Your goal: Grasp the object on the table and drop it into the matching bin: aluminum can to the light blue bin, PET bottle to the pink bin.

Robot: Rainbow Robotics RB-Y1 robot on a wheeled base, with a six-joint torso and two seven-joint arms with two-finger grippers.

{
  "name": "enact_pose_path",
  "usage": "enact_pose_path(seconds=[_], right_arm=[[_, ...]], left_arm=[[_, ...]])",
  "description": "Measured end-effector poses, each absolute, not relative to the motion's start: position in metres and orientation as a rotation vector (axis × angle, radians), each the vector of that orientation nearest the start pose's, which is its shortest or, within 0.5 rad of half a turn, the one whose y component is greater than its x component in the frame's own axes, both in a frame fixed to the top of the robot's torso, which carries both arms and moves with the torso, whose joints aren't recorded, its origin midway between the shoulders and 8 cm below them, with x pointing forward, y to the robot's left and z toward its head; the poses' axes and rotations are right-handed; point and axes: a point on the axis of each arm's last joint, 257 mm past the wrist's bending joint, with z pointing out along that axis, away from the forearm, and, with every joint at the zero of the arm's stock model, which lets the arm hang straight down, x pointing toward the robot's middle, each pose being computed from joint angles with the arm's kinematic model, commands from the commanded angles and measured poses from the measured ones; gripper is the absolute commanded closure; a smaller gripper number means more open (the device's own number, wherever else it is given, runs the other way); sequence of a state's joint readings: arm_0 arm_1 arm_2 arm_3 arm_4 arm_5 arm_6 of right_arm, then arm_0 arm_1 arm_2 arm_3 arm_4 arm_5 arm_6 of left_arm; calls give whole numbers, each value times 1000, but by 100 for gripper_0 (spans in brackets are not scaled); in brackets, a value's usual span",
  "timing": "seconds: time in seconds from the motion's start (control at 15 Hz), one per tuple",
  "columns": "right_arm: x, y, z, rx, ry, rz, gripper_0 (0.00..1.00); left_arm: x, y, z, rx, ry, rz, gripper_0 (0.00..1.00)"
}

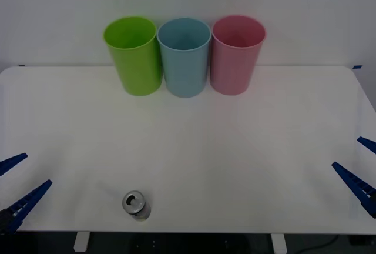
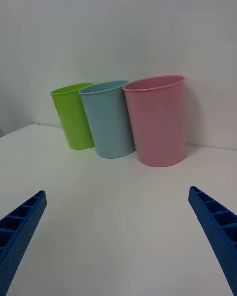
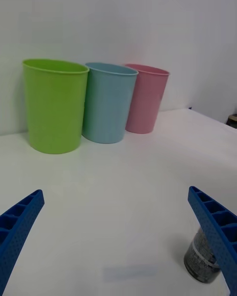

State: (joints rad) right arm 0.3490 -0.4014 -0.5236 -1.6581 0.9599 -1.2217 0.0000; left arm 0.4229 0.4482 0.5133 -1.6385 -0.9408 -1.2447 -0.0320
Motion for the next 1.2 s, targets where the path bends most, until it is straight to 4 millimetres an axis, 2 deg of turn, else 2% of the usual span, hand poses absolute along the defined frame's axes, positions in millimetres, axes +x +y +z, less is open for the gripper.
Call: enact_pose_path(seconds=[0.2, 0.53, 0.93, 1.2], right_arm=[[342, -330, -169, -465, 1441, 567, 0], [342, -330, -169, -465, 1441, 567, 0], [342, -330, -169, -465, 1441, 567, 0], [342, -330, -169, -465, 1441, 567, 0]], left_arm=[[311, 335, -203, 548, 1541, -559, 0], [303, 323, -234, 680, 1607, -524, 0], [295, 299, -267, 876, 1657, -524, 0], [288, 278, -287, 940, 1674, -573, 0]])
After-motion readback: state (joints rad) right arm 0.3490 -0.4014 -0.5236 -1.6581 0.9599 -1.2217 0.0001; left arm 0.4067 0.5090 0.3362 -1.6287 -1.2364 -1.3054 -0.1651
